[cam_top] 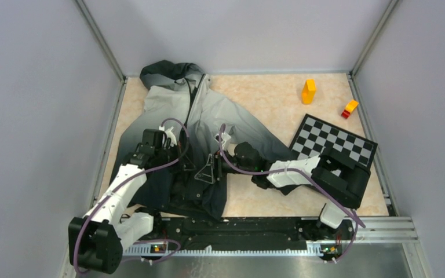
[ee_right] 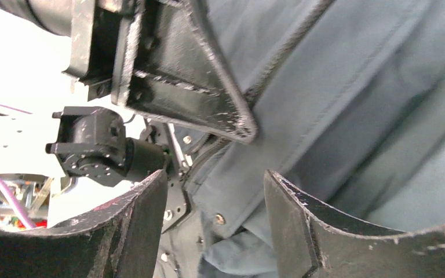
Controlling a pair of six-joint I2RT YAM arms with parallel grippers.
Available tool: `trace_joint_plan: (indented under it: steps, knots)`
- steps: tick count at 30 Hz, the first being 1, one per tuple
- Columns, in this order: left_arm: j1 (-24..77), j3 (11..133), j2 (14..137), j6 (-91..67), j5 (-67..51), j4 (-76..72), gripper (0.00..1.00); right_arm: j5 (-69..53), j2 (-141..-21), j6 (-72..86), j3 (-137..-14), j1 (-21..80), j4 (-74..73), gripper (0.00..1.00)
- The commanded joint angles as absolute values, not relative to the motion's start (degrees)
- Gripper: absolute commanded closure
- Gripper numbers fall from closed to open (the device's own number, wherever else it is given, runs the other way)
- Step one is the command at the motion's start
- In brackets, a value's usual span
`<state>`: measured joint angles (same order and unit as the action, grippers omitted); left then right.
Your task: Zip up the jacket
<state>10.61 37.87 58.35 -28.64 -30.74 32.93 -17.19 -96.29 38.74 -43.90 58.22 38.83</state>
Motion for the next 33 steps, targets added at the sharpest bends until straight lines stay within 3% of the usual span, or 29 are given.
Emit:
trace_joint_plan:
  steps: [1, 6, 28, 30, 33]
  knots:
    - [10.64, 40.06, 56.04, -29.59, -33.26, 29.44, 1.00, -17.64, -98.65, 41.77, -43.91, 60.06, 44.81, 0.38]
    - [10.62, 39.86, 54.45, -29.87, -33.31, 29.36, 1.00, -16.30, -102.37, 47.72, -42.73, 60.76, 53.71, 0.33]
    - [10.67, 38.38, 54.23, -30.67, -35.29, 26.09, 1.00, -14.24, -108.77, 56.68, -43.81, 61.04, 59.94, 0.30]
    - [10.65, 38.88, 54.76, -30.23, -35.32, 26.10, 1.00, -13.62, -109.25, 57.02, -44.18, 61.00, 59.46, 0.33]
    - [10.63, 39.82, 55.23, -30.02, -35.47, 26.20, 1.00, -13.66, -109.58, 56.15, -45.32, 61.04, 57.60, 0.48]
